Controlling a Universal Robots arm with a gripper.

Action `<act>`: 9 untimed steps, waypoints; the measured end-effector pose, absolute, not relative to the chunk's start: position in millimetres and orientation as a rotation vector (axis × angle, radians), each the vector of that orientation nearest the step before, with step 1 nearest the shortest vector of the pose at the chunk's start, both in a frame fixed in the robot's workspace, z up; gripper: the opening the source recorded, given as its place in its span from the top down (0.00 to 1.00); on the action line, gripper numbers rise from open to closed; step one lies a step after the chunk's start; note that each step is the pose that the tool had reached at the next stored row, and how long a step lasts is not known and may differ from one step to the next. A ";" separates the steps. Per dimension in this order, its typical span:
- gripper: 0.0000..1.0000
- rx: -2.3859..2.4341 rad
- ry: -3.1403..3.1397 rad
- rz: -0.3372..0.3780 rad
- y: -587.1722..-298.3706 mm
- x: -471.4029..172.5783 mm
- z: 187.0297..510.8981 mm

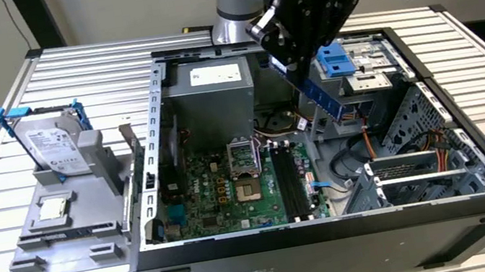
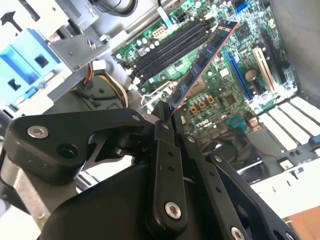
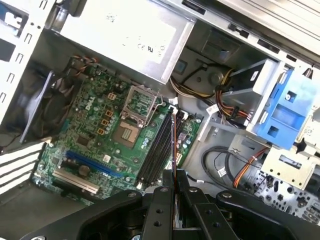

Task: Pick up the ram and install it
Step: 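Insert the ram into the slot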

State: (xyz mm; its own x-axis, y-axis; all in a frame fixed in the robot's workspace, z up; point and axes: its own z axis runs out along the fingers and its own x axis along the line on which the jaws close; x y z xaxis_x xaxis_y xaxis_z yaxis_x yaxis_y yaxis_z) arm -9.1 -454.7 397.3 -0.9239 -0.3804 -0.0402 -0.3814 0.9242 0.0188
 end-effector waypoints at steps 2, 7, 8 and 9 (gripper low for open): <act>1.00 -0.559 3.054 0.040 -454.7 -9.1 397.3; 1.00 -0.424 3.075 0.037 -454.7 -9.1 397.3; 1.00 -0.396 3.079 0.037 -454.7 -9.1 397.3; 1.00 -0.368 3.082 0.036 -454.7 -9.1 397.3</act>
